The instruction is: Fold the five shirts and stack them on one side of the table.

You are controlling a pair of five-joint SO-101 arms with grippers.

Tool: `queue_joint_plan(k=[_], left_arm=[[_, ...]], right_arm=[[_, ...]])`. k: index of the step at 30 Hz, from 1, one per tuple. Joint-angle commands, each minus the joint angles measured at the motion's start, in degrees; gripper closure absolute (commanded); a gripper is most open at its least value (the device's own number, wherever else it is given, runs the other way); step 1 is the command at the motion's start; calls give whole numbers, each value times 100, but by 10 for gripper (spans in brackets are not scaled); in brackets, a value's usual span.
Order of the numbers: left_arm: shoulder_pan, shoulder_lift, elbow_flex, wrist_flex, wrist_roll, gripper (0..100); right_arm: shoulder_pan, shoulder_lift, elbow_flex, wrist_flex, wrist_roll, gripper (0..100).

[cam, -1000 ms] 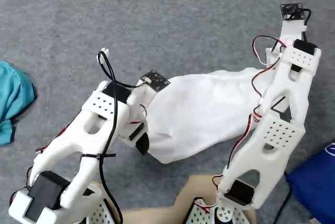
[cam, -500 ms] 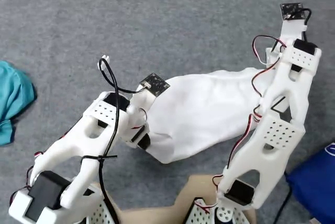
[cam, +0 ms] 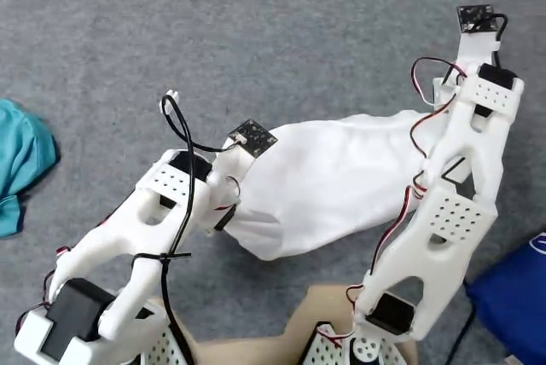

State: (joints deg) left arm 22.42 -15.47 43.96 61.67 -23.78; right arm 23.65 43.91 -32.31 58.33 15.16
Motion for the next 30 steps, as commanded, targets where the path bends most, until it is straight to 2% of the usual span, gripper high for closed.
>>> queue_joint_plan(k=[1, 6, 11, 18, 22, 24, 26, 28, 30], left_arm=[[18, -22, -466, 35, 237, 981], [0, -48, -1240, 695, 290, 981], [-563, -84, -2875, 1714, 264, 981], [-1662, -22, -6708, 3279, 255, 981], [-2145, -66, -9618, 3455, 246, 982], [-2321, -84, -10901, 3569, 53, 982], [-2593, -92, -11903, 3947, -316, 982], [-3112, -119, -11903, 3947, -185, 983], [-3877, -189, -11095, 3947, -9, 982]], right_arm=[[-101, -31, -13, -105, -70, 994], [-101, -31, -22, -97, -70, 994], [-101, -330, -312, 316, -88, 994], [-356, -1543, -1789, 1609, -387, 994], [-664, -2809, -3960, 2127, -527, 994], [-664, -3538, -5209, 2286, -941, 994], [-356, -4119, -6070, 2611, -1442, 994], [-4, -4479, -6308, 3147, -1899, 994], [101, -4488, -6070, 3903, -1960, 994]])
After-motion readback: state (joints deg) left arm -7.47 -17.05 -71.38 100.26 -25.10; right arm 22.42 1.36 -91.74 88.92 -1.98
